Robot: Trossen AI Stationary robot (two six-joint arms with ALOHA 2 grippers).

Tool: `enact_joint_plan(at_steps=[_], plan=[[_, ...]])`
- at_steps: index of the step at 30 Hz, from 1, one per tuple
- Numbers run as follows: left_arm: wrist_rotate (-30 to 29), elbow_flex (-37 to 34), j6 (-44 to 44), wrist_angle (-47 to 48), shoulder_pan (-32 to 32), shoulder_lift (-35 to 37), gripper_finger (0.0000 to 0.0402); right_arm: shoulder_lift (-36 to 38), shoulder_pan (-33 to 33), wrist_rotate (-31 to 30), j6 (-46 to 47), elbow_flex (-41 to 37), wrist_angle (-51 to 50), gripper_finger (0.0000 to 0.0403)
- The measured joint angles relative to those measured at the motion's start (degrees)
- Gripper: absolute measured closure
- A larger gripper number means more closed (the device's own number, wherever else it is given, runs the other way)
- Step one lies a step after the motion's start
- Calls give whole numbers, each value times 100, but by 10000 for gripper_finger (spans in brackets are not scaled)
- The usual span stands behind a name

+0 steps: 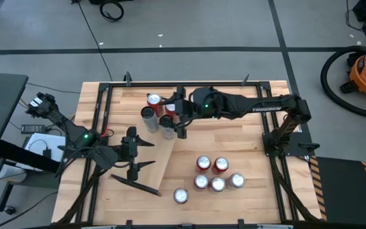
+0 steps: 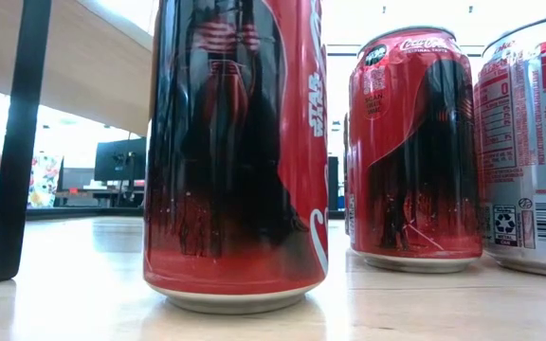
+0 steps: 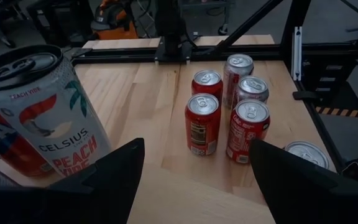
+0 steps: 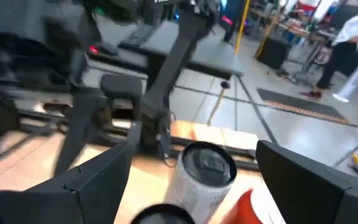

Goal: Place canned beverage on shelf
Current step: Put the top red soda can on the shelf

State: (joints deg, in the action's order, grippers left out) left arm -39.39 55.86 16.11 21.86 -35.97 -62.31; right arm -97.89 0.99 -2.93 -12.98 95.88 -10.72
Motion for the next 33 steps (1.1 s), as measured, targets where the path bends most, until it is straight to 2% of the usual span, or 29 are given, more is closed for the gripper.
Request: enact_joint_plan(at_steps=[11,17,21,25,27,30,33], plan=[[0,0,-1,23,213,0,100,277,53,91,80,-15,-266,49],[-2,0,23,25,283,1,100,706,242,-522,217,-18,-1186,53],[1,0,27,25,280,1,100,938,537,-959,863,-441,-2227,55],[-1,0,27,6,282,0,100,1258,989,-1539,1521,-1094,-2620,55],[1,0,27,-81,280,1,100,1342,1125,-1486,1814,-1463,-2676,55],[1,0,-18,-254,280,1,100,1414,1255,-1039,2226,-1903,-2850,55],[-3,0,-234,-549,280,1,100,1444,1386,-923,2228,-2232,-2756,56]])
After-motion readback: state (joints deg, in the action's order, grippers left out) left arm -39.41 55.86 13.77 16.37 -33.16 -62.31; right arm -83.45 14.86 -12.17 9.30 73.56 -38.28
